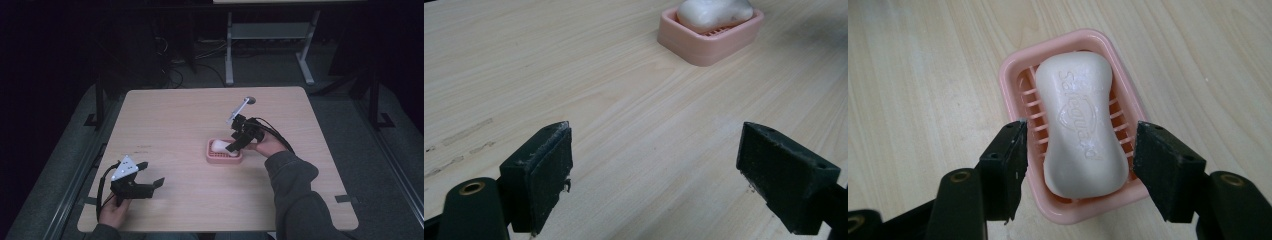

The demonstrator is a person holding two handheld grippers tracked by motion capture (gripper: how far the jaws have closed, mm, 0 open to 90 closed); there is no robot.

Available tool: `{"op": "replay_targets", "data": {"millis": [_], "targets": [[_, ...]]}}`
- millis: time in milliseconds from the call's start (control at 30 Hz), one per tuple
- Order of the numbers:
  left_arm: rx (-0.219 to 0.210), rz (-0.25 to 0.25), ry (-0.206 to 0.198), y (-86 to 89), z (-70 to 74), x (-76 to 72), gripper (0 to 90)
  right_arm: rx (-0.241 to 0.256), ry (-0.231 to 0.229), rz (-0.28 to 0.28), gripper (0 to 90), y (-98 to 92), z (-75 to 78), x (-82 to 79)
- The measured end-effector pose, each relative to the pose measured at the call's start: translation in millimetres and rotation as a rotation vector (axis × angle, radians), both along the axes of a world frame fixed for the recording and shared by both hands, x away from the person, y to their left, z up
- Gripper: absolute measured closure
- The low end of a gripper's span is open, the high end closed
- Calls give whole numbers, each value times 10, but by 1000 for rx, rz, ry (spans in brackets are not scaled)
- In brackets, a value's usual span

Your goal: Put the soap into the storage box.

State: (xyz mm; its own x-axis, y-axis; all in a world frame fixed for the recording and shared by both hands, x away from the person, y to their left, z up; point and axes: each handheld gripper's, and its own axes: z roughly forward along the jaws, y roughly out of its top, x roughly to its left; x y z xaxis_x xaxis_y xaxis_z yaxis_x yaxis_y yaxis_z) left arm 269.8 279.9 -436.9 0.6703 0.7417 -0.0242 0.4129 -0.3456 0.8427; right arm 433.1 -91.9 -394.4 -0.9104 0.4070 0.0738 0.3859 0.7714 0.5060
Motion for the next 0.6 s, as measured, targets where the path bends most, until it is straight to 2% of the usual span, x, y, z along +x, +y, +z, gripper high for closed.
{"op": "replay_targets", "data": {"millis": [233, 600], "targets": [[-7, 5, 2, 1, 0, -5, 144, -3, -12, -9, 373, -53, 38, -42], [-12, 10, 2, 14, -2, -6, 144, 23, -16, -46, 364, -207, 38, -130]]}}
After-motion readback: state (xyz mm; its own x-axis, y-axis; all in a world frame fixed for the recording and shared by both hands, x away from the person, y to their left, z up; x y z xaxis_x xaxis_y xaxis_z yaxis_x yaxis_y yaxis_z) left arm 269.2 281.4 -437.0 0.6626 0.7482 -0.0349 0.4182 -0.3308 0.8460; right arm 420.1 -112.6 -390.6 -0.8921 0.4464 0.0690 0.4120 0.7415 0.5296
